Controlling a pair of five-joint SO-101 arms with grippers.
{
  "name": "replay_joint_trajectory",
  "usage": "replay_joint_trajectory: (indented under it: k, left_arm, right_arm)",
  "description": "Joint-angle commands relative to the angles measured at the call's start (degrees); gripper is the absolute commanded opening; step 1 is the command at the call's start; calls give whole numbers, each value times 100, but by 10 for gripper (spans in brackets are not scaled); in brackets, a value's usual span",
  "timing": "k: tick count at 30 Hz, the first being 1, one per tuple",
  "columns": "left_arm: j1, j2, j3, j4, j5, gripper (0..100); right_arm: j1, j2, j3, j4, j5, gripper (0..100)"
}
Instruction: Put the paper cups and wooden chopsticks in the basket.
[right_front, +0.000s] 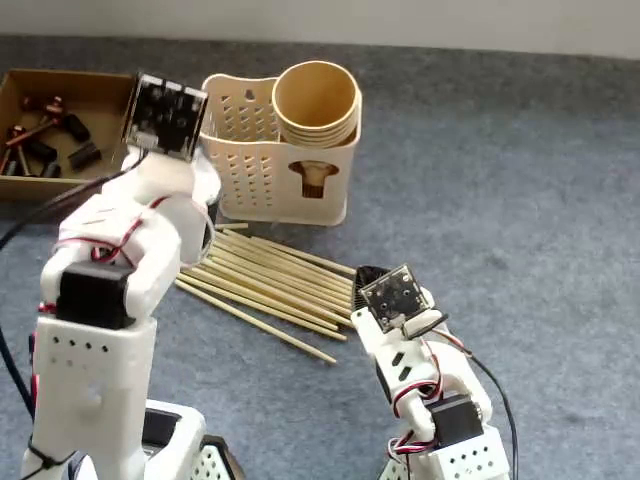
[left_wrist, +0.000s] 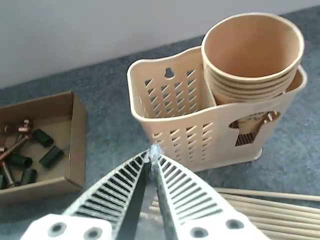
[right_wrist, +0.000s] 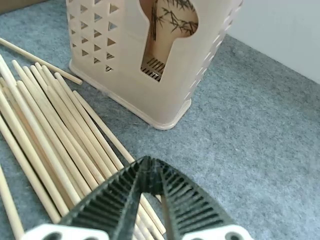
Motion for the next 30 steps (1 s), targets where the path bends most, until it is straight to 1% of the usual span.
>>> replay_joint_trajectory:
  k: [1,7,11,24,30]
  left_arm:
    - [-330,-611,725,-193,-53,5]
    - [-769,-1736,2730,-1125,-53,5]
    - [-1191,-2413,3697,-1582,-53,5]
    - [-1930,-3829,5613,-1653,-53,5]
    - [-2114,-4848,6615,-1653,-53,5]
  right_arm:
    - [66,-31,620,-127,70,10]
    - [66,-31,620,-127,70,10]
    - [66,-31,620,-127,70,10]
    - [66,-31,620,-119,70,10]
    - [66,-31,620,-119,70,10]
